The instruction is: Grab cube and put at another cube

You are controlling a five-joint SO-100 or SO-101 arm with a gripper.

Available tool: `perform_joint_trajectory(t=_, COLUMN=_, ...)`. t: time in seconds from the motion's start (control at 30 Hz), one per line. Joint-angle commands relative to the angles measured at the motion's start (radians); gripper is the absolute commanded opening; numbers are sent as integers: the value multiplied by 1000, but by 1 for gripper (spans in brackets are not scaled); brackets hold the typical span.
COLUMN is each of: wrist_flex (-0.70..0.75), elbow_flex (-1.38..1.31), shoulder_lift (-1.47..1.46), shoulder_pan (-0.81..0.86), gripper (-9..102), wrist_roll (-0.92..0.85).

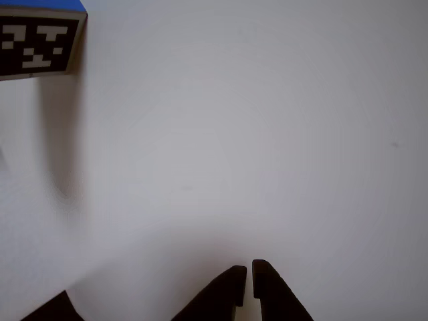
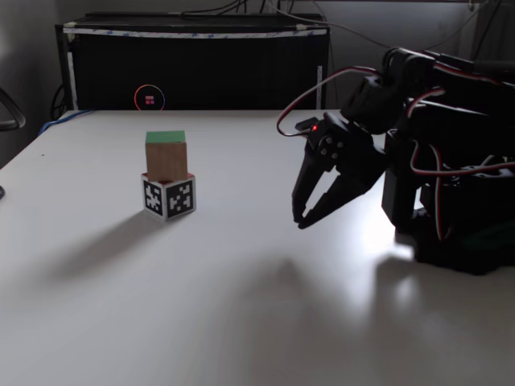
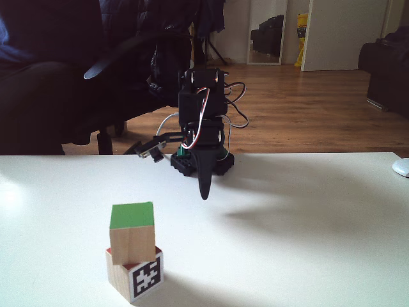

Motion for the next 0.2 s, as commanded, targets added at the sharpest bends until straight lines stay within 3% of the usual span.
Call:
perform_joint_trajectory(t=0.0, wrist_flex=6, elbow_flex=-46, shoulder_lift=3, shoulder_pan=0, gripper=0, wrist_roll=5)
perform_joint_trajectory(t=0.17, wrist_flex=6, elbow_flex=-46, shoulder_lift=3, shoulder_pan=0, gripper=0, wrist_roll=5)
